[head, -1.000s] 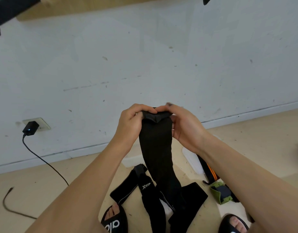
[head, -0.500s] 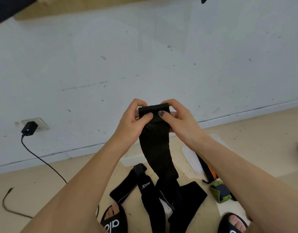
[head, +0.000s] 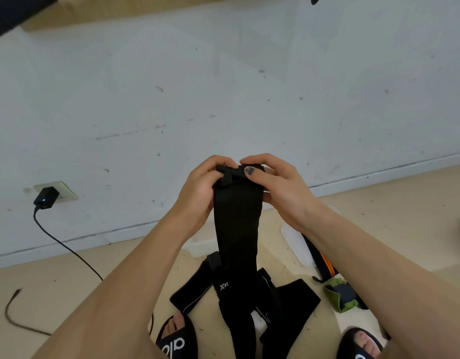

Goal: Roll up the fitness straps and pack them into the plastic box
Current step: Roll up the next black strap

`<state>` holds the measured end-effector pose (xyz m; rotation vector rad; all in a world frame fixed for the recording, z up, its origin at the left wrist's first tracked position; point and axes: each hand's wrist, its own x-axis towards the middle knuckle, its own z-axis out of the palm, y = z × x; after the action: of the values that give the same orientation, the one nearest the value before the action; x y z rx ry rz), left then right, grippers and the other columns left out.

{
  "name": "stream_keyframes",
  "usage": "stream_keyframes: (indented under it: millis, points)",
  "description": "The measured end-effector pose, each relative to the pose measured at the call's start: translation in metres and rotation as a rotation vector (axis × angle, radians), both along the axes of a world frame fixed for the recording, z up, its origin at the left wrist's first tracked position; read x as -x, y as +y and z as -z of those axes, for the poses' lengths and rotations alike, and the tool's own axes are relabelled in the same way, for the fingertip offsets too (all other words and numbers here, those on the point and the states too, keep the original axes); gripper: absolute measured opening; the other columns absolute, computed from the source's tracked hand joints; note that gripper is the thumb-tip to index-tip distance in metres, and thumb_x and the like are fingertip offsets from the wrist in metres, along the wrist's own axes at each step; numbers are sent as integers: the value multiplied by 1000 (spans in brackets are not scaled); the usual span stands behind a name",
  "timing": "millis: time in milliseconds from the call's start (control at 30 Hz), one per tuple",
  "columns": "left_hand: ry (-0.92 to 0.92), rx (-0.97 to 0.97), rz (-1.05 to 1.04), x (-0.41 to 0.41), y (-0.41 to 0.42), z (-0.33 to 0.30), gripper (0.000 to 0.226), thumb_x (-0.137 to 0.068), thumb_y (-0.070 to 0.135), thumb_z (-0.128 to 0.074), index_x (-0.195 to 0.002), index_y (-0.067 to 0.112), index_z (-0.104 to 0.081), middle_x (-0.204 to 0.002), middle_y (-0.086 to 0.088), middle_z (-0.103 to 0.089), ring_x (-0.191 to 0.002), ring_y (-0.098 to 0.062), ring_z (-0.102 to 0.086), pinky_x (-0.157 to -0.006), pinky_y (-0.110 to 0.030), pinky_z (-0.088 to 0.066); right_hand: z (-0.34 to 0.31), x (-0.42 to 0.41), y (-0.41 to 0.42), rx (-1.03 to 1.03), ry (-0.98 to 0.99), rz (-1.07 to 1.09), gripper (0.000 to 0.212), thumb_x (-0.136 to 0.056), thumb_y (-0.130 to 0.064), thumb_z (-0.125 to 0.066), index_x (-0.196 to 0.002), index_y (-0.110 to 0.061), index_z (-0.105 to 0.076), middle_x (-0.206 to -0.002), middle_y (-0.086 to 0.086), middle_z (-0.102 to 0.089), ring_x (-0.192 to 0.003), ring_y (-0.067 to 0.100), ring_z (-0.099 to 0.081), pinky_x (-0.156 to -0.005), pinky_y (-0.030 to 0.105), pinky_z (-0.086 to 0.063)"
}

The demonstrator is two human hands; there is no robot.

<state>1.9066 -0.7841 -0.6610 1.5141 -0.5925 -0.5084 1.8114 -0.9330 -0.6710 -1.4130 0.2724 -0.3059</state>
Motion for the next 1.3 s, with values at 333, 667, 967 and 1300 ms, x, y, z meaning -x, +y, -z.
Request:
stream_keyframes:
  millis: [333, 667, 967, 1300]
  points:
    - [-24, -57, -58, 1, -4, 6, 17, -103, 18, -60, -116, 27, -65, -98, -6, -70, -93, -16, -70, -87, -35, -58, 2, 0, -1, 114, -46, 76, 13, -102, -14, -64, -112, -7, -66, -84, 15, -72, -79, 18, -72, -74, 35, -61]
    - [-141, -128, 35, 3, -2, 4, 11, -103, 22, -60, -111, 18, -68, -92, 1, -72, -88, -11, -69, -82, -30, -57, 2, 4, -3, 162, -43, 110, 17, -102, -21, -64, -107, -5, -65, -80, 28, -66, -69, 23, -65, -63, 31, -54]
    - [15, -61, 70, 5, -2, 2, 12, -102, 15, -61, -113, 15, -64, -101, -6, -67, -98, -21, -66, -85, -33, -54, 1, 2, 1, 193, -48, 129, 10, -103, -20, -62, -108, -11, -65, -72, 22, -62, -66, 22, -60, -59, 31, -50]
    - [-237, -29, 12, 9, -2, 0, 18, -99, 1, -60, -103, 18, -62, -105, -11, -66, -102, -26, -65, -89, -37, -57, -1, 3, 0, -7, 20, -17, 25, -103, -31, -63, -116, -11, -69, -101, 19, -74, -94, 28, -76, -82, 38, -62]
